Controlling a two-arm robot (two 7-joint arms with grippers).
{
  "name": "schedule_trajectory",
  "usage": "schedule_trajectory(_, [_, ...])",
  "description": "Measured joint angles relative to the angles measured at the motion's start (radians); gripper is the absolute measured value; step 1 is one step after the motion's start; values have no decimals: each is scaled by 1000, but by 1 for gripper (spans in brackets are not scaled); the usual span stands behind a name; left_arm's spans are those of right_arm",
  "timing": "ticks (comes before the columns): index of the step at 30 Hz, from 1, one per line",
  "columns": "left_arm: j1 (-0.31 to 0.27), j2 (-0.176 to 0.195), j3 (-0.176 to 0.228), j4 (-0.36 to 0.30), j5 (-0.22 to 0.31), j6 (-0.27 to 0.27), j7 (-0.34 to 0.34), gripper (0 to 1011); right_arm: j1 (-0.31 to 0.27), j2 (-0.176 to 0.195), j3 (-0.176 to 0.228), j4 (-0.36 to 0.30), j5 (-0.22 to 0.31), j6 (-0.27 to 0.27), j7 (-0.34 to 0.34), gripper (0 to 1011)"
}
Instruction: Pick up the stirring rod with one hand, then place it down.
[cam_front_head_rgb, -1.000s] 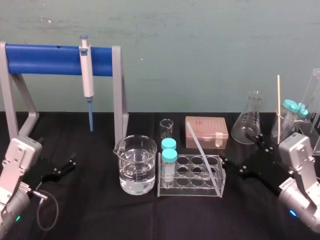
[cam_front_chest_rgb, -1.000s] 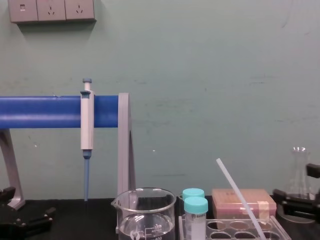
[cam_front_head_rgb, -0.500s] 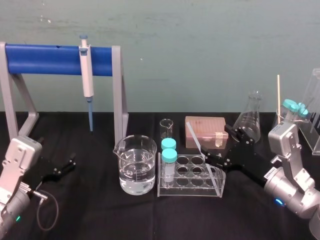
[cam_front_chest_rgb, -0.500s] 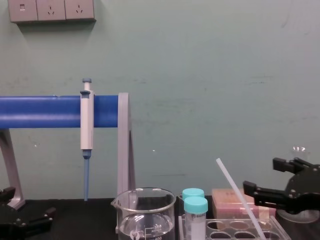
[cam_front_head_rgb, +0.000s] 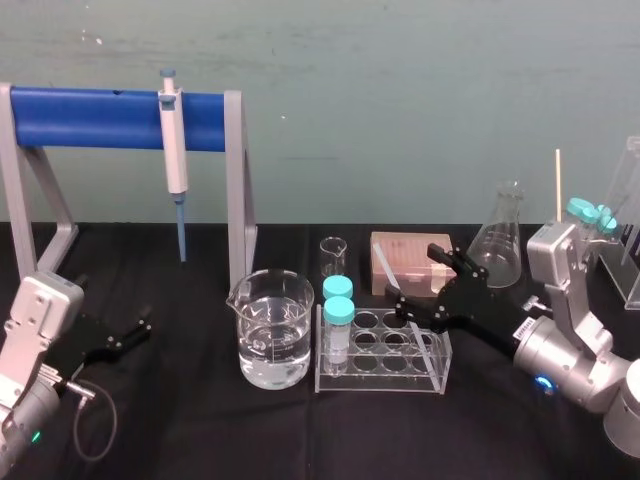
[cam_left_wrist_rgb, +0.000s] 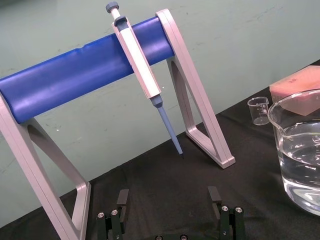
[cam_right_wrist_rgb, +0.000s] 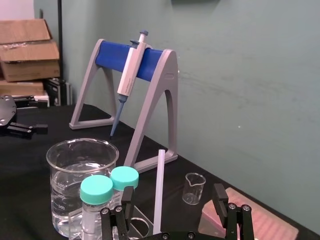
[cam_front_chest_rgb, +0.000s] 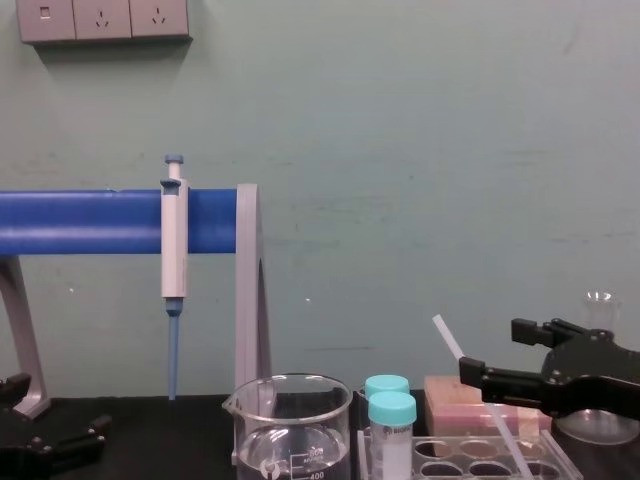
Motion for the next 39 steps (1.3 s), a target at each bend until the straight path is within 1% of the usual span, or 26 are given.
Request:
schedule_trajectory(3, [0,0,0,0,0,0,0,1000,19,-11,4,29,13,8,28,1003])
schedule_trajectory(6, [0,0,0,0,0,0,0,1000,47,-27,7,73,31,18,79,1003])
schedule_trajectory(9, [0,0,0,0,0,0,0,1000,67,-39,11,105,44,23,119,1003])
schedule_trajectory(13, [0,0,0,0,0,0,0,1000,87,-51,13,135,55,29,156,1003])
schedule_trajectory(15, [0,0,0,0,0,0,0,1000,104,-62,14,163,70,39,188,1003])
schedule_trajectory(23, [0,0,0,0,0,0,0,1000,146,-86,8,235,105,74,258,1003])
schedule_trajectory(28, [0,0,0,0,0,0,0,1000,169,-96,-2,272,114,80,285,1003])
schedule_trajectory(32, [0,0,0,0,0,0,0,1000,179,-100,-6,289,115,82,294,1003])
schedule_trajectory(39, [0,0,0,0,0,0,0,1000,184,-102,-9,299,116,83,296,1003])
